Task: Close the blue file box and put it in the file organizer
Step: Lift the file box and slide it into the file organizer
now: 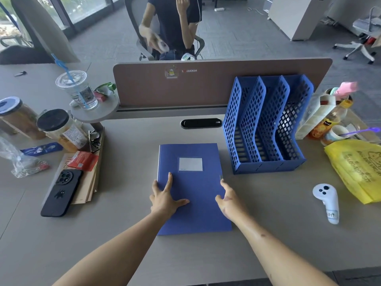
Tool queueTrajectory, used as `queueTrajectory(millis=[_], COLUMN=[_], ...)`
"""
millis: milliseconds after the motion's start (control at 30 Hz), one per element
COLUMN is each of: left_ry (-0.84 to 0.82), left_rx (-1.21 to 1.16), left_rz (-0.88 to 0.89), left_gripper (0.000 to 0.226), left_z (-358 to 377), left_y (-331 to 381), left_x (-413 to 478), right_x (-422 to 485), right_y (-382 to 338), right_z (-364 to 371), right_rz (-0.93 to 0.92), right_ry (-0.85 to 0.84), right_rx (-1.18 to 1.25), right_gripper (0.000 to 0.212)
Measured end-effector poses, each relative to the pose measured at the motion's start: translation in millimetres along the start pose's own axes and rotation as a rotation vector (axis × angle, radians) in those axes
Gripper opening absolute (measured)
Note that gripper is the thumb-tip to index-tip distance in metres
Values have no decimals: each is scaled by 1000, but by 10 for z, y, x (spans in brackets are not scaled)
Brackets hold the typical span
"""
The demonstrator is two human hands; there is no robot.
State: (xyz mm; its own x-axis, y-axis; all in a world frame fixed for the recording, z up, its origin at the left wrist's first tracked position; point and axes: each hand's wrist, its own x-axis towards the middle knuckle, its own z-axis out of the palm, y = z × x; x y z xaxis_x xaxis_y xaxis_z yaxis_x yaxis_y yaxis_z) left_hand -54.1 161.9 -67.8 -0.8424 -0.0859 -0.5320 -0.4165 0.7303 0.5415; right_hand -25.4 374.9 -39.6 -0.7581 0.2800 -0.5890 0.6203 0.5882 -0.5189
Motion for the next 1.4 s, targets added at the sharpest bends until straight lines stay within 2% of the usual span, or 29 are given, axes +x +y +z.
queueTrajectory(millis=[100, 200, 333, 400, 500, 700, 867, 933, 1033, 1100, 1233, 1400], left_ry=[-3, -16, -16, -18, -8, 36, 64, 61, 58, 44, -19, -129], left_rx=[8, -11, -45, -45, -67, -168, -277, -311, -337, -328, -321, -338], left_rz=[0, 13, 51, 72, 86, 152, 252, 299, 391, 474, 584, 670], left_gripper=[111, 111, 111, 111, 112, 116, 114, 112, 109, 111, 119, 138], left_z=[-18, -37, -79, -89, -102, -216, -453, -563, -671, -698, -635, -416], left_y=[-4, -8, -22, -34, -74, -198, -142, -98, 27, 140, 389, 753], left_x=[-7, -24, -58, -75, -121, -189, -208, -212, -239, -260, -280, -355], right_x=[39, 111, 122, 84, 24, -107, -271, -346, -486, -614, -851, -1087], right_y=[-82, -179, -290, -314, -321, -419, -651, -735, -846, -897, -876, -670], right_z=[-97, -217, -284, -280, -235, -154, -453, -636, -935, -1152, -1570, -1888], right_rz=[-43, -47, 75, 141, 165, 69, -92, -165, -251, -280, -282, -203], right_ry=[67, 100, -80, -161, -159, -67, -60, -67, -22, -33, -58, 56], right_rx=[-83, 2, 221, 232, 336, 438, 363, 352, 348, 311, 133, 151], right_gripper=[52, 39, 64, 66, 64, 53, 45, 57, 90, 101, 98, 88])
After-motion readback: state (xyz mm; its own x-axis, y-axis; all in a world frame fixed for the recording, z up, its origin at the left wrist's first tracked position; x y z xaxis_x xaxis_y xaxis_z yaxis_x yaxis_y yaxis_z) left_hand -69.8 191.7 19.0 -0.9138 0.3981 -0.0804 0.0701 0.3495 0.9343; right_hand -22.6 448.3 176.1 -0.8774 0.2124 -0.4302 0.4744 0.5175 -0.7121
